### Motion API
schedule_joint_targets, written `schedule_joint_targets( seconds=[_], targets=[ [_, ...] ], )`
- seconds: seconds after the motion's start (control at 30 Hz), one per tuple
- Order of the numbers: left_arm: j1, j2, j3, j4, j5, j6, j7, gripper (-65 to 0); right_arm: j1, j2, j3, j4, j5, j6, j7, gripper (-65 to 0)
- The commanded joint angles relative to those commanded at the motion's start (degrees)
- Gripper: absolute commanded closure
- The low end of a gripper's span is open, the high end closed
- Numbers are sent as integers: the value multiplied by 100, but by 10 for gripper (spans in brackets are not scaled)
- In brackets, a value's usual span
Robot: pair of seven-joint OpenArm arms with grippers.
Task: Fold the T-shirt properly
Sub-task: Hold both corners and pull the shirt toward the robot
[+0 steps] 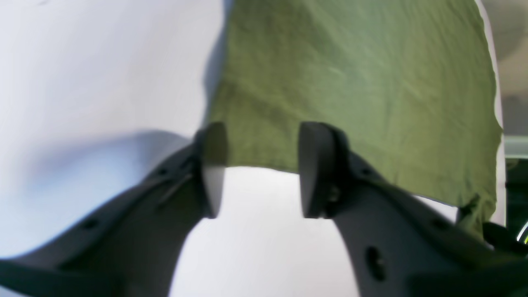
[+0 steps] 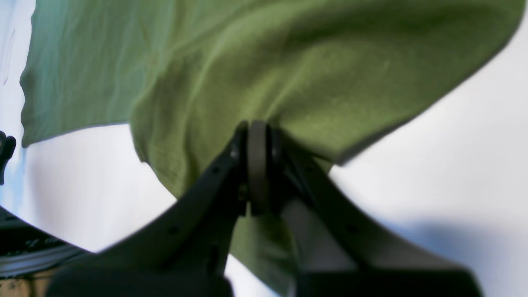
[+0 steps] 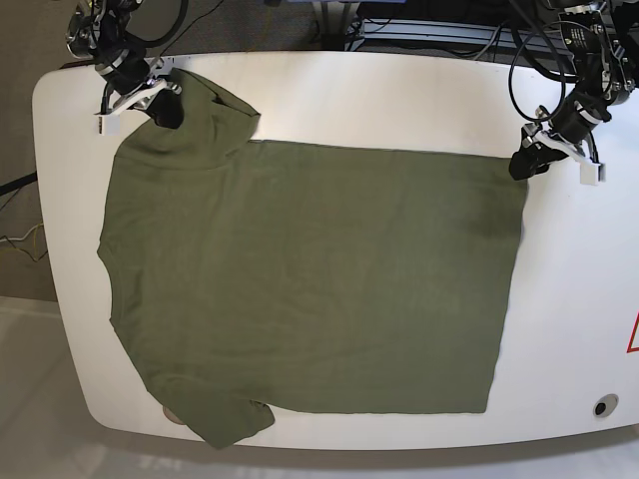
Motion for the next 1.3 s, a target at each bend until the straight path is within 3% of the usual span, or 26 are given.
schedule_joint_targets(
  seconds=[0.27, 0.33, 0.4, 0.73, 1.07, 1.3],
  targets=[
    [72, 6, -25, 27, -125, -86, -207, -207, 11, -2, -59, -79, 7, 35, -15, 0],
    [169, 17, -106, 43, -47, -51, -479, -320, 22, -9, -82, -214, -22, 64, -54, 0],
    [192, 36, -173, 57, -42, -43, -579, -350, 26, -12, -71, -239, -34, 60, -54, 0],
    [160, 171, -482, 89, 42, 67, -565, -384, 42, -31, -72, -239, -137, 36, -87, 0],
    [93, 82, -305, -53, 102, 243, -574, -339, 43, -38, -65, -211, -108, 72, -91, 0],
    [13, -104, -180, -269, 118, 350, -580, -195, 59, -36, -55, -181, -133, 107, -129, 0]
  ],
)
